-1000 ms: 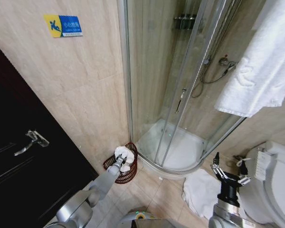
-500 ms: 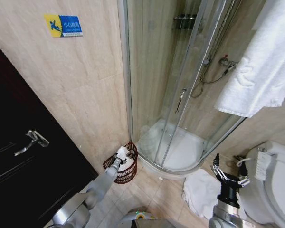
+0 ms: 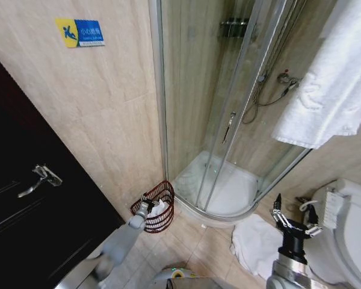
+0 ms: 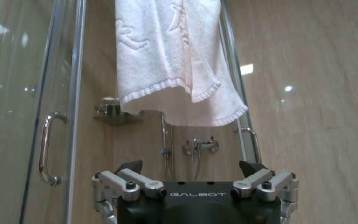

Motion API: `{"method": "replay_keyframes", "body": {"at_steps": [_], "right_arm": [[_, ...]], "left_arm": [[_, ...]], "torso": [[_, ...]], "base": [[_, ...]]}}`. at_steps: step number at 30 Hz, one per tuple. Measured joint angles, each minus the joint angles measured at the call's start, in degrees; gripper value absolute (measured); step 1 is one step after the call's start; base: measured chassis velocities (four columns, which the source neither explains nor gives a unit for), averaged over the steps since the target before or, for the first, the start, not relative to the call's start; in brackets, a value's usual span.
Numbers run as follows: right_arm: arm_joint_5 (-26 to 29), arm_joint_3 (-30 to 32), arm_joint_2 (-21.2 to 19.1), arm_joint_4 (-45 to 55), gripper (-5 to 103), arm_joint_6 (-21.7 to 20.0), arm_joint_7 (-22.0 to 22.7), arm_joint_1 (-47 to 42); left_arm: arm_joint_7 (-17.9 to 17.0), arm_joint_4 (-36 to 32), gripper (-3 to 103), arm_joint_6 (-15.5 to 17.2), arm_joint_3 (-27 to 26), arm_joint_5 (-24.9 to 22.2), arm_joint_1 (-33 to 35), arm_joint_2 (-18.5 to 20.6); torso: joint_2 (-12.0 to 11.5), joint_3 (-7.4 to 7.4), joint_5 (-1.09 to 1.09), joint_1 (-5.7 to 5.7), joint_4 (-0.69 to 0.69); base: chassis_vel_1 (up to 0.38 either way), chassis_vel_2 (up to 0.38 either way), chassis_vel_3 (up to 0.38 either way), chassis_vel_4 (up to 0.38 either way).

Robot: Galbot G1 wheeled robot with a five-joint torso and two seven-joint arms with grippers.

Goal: Discard the used towel into the hamper.

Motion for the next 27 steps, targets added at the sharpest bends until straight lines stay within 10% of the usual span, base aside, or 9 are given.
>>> {"method": "replay_keyframes", "body": {"at_steps": [13, 27], "right_arm": [[-4.4, -1.1, 0.0, 2.6, 100, -5.6, 3.9, 1.5], [-1.6, -0.3, -0.8, 7.0, 100, -9.1, 4.8, 0.0]], "left_arm": [[1.6, -38.7, 100, 2.8, -15.4, -6.8, 24.6, 14.9], [-2.1, -63.4, 100, 8.8, -35.7, -4.2, 42.3, 5.5]], "torso": [[0.0, 0.00, -0.01, -0.01, 0.01], [0.0, 0.00, 0.01, 0.00, -0.01]], "base": [[0.000, 0.000, 0.000, 0.000], [0.000, 0.000, 0.000, 0.000]]}}
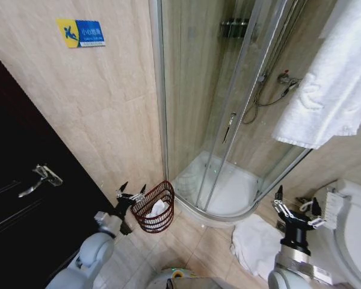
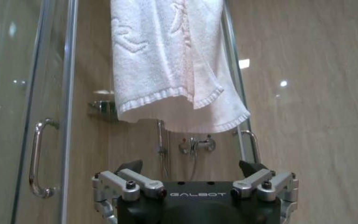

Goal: Discard the used towel into the hamper.

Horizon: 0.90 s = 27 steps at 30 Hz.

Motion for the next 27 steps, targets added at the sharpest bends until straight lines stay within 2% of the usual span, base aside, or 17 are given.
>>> {"method": "replay_keyframes", "body": {"at_steps": [2, 3, 6, 14, 18, 25, 27], "right_arm": [[0.3, -0.1, -0.3, 0.2, 100, -0.6, 0.0, 0.4], [0.3, -0.1, -0.3, 0.2, 100, -0.6, 0.0, 0.4], [0.8, 0.0, -0.8, 0.3, 100, -1.7, 0.1, 1.6], [2.4, 1.4, -1.8, 0.6, 100, -2.3, 0.5, 1.9], [3.0, 1.8, -1.9, 0.4, 100, -2.3, 0.5, 1.8], [3.9, 1.8, -1.9, 0.2, 100, -2.5, 0.5, 2.0], [4.1, 1.5, -1.9, 0.3, 100, -3.2, 0.5, 2.5]], "left_arm": [[0.2, -2.8, 100, 0.2, -2.7, 1.5, 2.7, -3.3], [0.2, -2.8, 100, 0.2, -2.7, 1.5, 2.7, -3.3], [0.0, -5.8, 100, -0.4, -3.5, 3.7, 6.8, -6.9], [0.3, -12.7, 100, -0.9, -2.7, 5.9, 12.4, -9.0], [0.9, -15.8, 100, 0.9, -3.1, 7.0, 13.2, -9.7], [3.0, -18.1, 100, 4.2, -2.7, 10.6, 13.0, -13.5], [5.0, -18.5, 100, 4.4, -1.9, 12.7, 15.0, -14.5]], "torso": [[0.0, 0.00, 0.00, 0.00, 0.01], [0.0, 0.00, 0.00, 0.00, 0.01], [0.0, 0.00, 0.00, 0.00, 0.01], [0.0, 0.00, 0.01, 0.00, 0.01], [0.0, 0.00, 0.01, 0.00, 0.00], [0.0, 0.00, 0.00, 0.01, 0.00], [0.0, 0.01, 0.02, 0.01, 0.01]], "base": [[0.000, 0.000, 0.000, 0.000], [0.000, 0.000, 0.000, 0.000], [0.000, 0.000, 0.000, 0.000], [0.000, 0.000, 0.000, 0.000], [0.000, 0.000, 0.000, 0.000], [0.000, 0.000, 0.000, 0.000], [0.000, 0.000, 0.000, 0.000]]}}
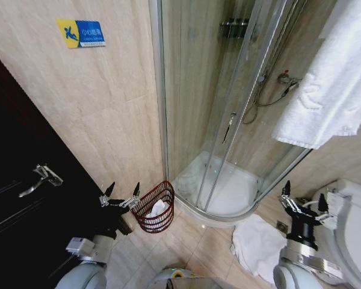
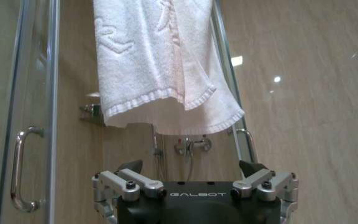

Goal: Discard the used towel into the hamper.

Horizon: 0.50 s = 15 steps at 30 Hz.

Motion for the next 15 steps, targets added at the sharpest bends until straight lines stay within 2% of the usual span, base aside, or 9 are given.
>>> {"method": "replay_keyframes", "body": {"at_steps": [4, 8, 15], "right_arm": [[0.5, -0.3, -0.2, 0.9, 100, -1.3, 0.0, 0.8], [0.8, -0.4, -0.4, 1.5, 100, -1.9, 0.0, 1.0], [1.3, -0.7, -0.5, 2.9, 100, -2.4, -0.2, 0.7]], "left_arm": [[1.7, -0.5, 100, 0.0, 1.2, 1.4, 1.6, -1.8], [2.0, -0.6, 100, 0.0, 2.2, 2.3, 2.5, -3.1], [2.5, 0.5, 100, -2.6, 4.0, 4.8, 4.0, -4.9]], "torso": [[0.0, 0.00, 0.00, 0.00, 0.00], [0.0, 0.00, 0.00, 0.00, 0.00], [0.0, 0.00, -0.01, 0.00, 0.00]], "base": [[0.000, 0.000, 0.000, 0.000], [0.000, 0.000, 0.000, 0.000], [0.000, 0.000, 0.000, 0.000]]}}
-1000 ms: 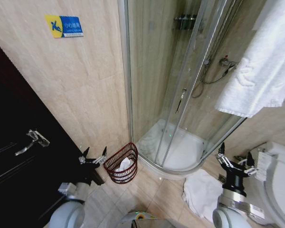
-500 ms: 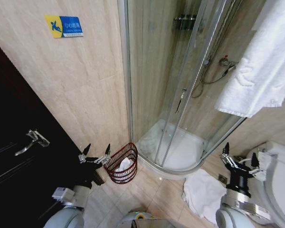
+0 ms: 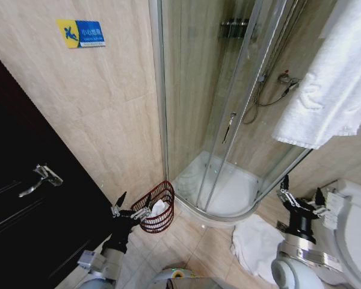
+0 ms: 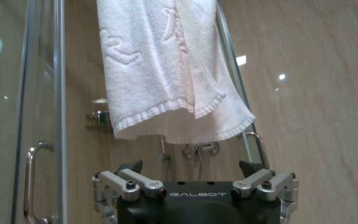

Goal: Discard the used towel into the hamper.

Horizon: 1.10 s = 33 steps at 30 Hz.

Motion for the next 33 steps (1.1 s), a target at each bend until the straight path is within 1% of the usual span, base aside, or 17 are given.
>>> {"method": "replay_keyframes", "body": {"at_steps": [3, 7, 9, 11, 14, 21, 28, 33], "right_arm": [[0.5, 0.2, -0.2, 1.1, 100, -0.2, -0.5, -0.4], [1.9, 0.8, -0.3, 3.5, 100, -0.4, -2.7, -1.5], [1.3, 1.0, -0.2, 4.5, 100, -0.6, -2.5, -1.8], [-1.3, 1.0, 0.1, 5.3, 100, -0.5, -1.0, -1.7], [-3.7, 1.7, 0.4, 5.6, 100, 0.3, -0.5, -1.6], [-3.0, 1.9, 0.6, 8.3, 100, -0.6, -0.6, -2.5], [-3.0, 1.9, 0.5, 9.0, 100, -1.3, -0.4, -2.1], [-3.2, 2.3, 0.1, 8.6, 100, -1.5, 0.1, -1.5]], "left_arm": [[0.0, 0.1, 100, -0.1, 0.0, 0.1, 0.0, 0.0], [0.0, 0.2, 100, -0.1, 0.0, 0.1, 0.0, 0.0], [0.0, 0.2, 100, -0.1, 0.0, 0.1, -0.1, 0.0], [0.0, 0.2, 100, -0.1, 0.0, 0.0, -0.1, 0.0], [-0.1, 0.2, 100, -0.1, 0.0, 0.0, -0.1, 0.1], [-0.1, 0.2, 100, -0.1, 0.0, -0.1, -0.1, 0.1], [-0.1, 0.3, 100, -0.1, 0.0, -0.1, -0.1, 0.1], [-0.1, 0.3, 100, -0.1, 0.0, -0.1, -0.2, 0.1]], "torso": [[0.0, 0.00, 0.00, 0.00, 0.00], [0.0, 0.00, -0.01, 0.00, 0.00], [0.0, 0.00, -0.02, 0.00, 0.00], [0.0, 0.00, -0.02, 0.00, 0.00], [0.0, 0.00, -0.01, 0.00, 0.00], [0.0, 0.00, -0.02, 0.00, 0.00], [0.0, 0.00, -0.02, 0.00, 0.00], [0.0, 0.00, -0.02, -0.01, 0.00]], "base": [[0.000, 0.000, 0.000, 0.000], [0.000, 0.000, 0.000, 0.000], [0.000, 0.000, 0.000, 0.000], [0.000, 0.000, 0.000, 0.000], [0.000, 0.000, 0.000, 0.000], [0.000, 0.000, 0.000, 0.000], [0.000, 0.000, 0.000, 0.000], [-0.092, -0.097, 0.087, 0.073]]}}
